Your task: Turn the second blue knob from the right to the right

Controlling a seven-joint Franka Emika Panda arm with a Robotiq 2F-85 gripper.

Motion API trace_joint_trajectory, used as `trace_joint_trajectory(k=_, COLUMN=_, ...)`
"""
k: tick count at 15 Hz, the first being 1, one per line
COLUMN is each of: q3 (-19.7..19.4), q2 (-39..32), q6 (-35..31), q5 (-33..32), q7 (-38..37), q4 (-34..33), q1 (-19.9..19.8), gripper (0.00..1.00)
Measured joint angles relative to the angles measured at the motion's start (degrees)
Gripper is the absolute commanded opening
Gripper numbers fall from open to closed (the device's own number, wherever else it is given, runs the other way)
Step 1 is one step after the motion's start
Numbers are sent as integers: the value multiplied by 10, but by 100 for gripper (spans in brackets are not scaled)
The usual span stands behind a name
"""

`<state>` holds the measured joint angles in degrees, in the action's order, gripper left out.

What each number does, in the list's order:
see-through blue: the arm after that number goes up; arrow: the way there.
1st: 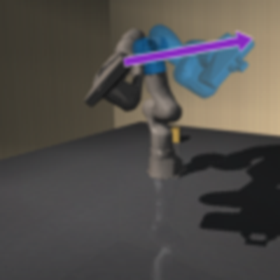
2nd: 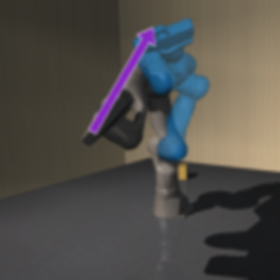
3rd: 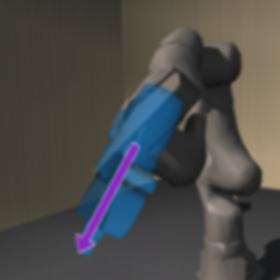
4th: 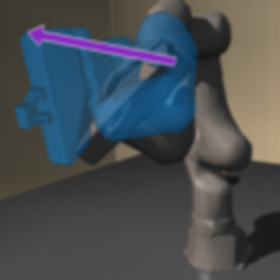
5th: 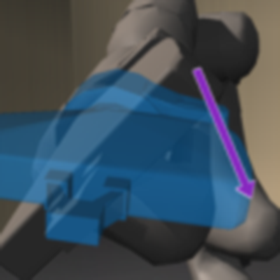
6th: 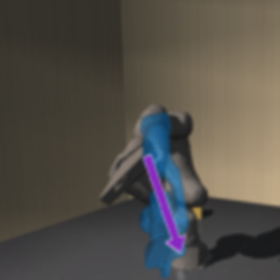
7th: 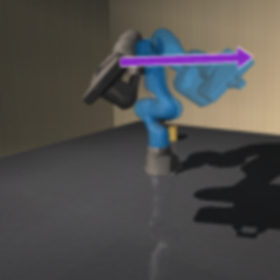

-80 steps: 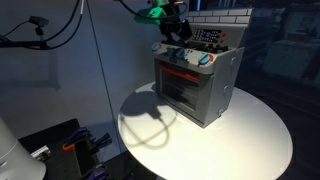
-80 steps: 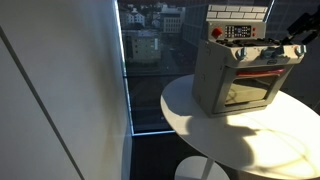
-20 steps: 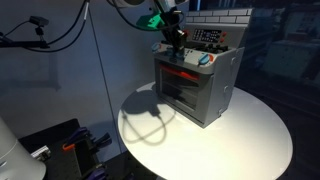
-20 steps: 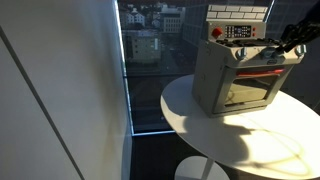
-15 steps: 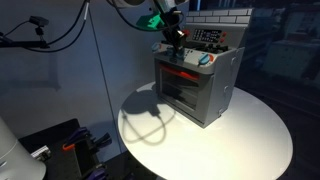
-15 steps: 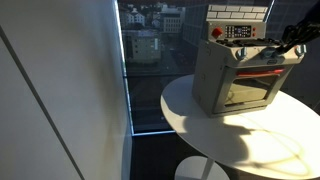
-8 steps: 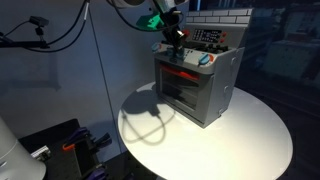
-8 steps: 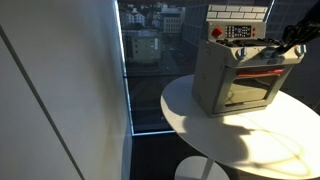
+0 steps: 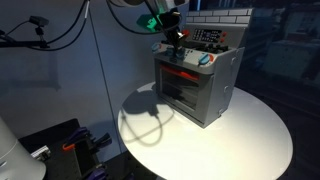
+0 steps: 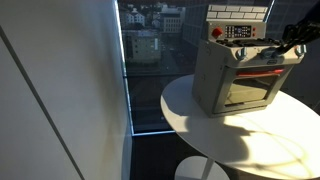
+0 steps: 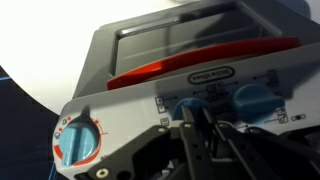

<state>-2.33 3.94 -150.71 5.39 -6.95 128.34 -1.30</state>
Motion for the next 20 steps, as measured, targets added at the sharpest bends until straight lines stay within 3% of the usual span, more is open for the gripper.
trace_joint_trajectory(k=20, q3=-15, q2=1, q6=11, q5=218, q7=-28, q4=2, q1=-2, gripper=5)
